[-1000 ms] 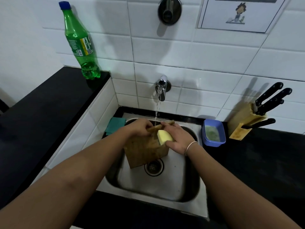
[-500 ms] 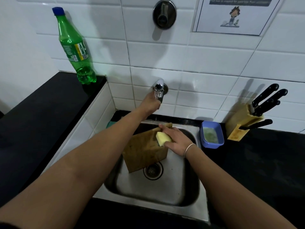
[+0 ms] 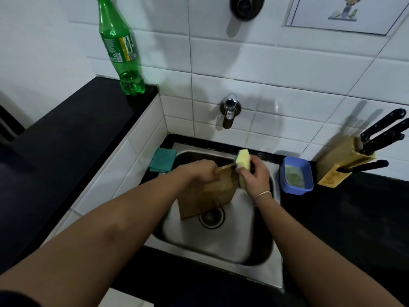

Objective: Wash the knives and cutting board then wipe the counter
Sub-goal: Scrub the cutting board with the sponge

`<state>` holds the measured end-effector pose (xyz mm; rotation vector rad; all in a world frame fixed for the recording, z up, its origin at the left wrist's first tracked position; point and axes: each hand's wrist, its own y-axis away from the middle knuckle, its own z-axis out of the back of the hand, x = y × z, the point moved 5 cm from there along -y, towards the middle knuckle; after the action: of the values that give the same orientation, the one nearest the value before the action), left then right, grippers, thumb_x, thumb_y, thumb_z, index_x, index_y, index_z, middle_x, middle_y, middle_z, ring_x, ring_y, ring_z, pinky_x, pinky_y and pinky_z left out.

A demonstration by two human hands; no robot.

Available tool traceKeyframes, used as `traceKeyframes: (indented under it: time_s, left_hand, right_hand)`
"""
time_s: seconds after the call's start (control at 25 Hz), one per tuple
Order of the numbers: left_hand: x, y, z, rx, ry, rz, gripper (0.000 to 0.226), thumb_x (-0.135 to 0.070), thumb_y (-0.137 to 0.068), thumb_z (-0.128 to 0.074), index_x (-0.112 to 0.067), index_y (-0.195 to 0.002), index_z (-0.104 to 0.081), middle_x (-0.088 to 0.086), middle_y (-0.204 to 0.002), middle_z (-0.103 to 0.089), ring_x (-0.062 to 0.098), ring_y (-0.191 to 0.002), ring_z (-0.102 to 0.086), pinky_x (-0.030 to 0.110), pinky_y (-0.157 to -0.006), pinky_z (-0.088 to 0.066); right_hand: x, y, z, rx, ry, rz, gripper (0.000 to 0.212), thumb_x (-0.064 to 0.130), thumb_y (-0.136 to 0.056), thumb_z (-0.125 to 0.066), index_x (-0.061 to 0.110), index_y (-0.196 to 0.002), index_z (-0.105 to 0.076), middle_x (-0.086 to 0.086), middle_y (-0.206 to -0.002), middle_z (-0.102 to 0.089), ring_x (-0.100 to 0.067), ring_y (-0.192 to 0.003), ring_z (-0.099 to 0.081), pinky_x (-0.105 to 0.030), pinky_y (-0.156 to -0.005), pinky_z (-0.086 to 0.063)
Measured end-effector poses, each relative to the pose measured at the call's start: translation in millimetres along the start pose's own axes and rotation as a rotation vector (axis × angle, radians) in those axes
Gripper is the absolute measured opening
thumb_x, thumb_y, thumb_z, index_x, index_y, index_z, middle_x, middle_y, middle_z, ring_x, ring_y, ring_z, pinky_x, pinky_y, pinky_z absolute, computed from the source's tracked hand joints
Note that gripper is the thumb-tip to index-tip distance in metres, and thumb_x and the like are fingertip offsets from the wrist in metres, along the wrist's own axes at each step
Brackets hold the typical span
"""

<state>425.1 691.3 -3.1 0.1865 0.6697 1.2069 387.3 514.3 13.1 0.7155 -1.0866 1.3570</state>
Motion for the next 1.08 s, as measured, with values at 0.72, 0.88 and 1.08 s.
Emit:
traceKeyframes:
  time_s: [0.72,0.88,1.08]
  left_hand:
    - [14.9,41.5,-44.9,-0.399,0.703,0.247,0.058,-0.046,-0.108,-0.020,-0.008,-0.134,-0.056,0.017,-0.133,-0.059,0.033,-0.123,-0.055,0.046,-0.107,-0.042]
    - [12.4,41.8,-45.8,-0.391,0.762,0.236,0.053,-0.045,-0.108,-0.023,-0.013,-0.136,-0.055,0.012,-0.130,-0.061,0.026,-0.120,-0.057,0.047,-0.106,-0.044]
    - [8.6,40.8,-46.4,-0.384,0.786,0.230,0.053,-0.041,-0.109,-0.024,-0.007,-0.138,-0.054,0.016,-0.134,-0.059,0.030,-0.125,-0.055,0.044,-0.108,-0.042]
  right_hand:
    - [-75.8,18.4,-108.7,-0.044,-0.120,-0.440,0.028,0.037,-0.100,-0.049,0.010,-0.103,-0.051,-0.014,-0.111,-0.055,-0.026,-0.096,-0.056,-0.037,-0.081,-0.047]
    - [-47.1,7.5,-104.8,-0.152,-0.098,-0.349,0.020,0.035,-0.095,-0.056,0.017,-0.089,-0.050,-0.008,-0.098,-0.052,-0.008,-0.080,-0.050,-0.014,-0.068,-0.037]
    - [-79.8,87.2,-94.8,-0.053,-0.087,-0.423,0.007,0.022,-0.094,-0.058,0.019,-0.096,-0.052,-0.022,-0.104,-0.062,-0.027,-0.094,-0.057,-0.035,-0.087,-0.047]
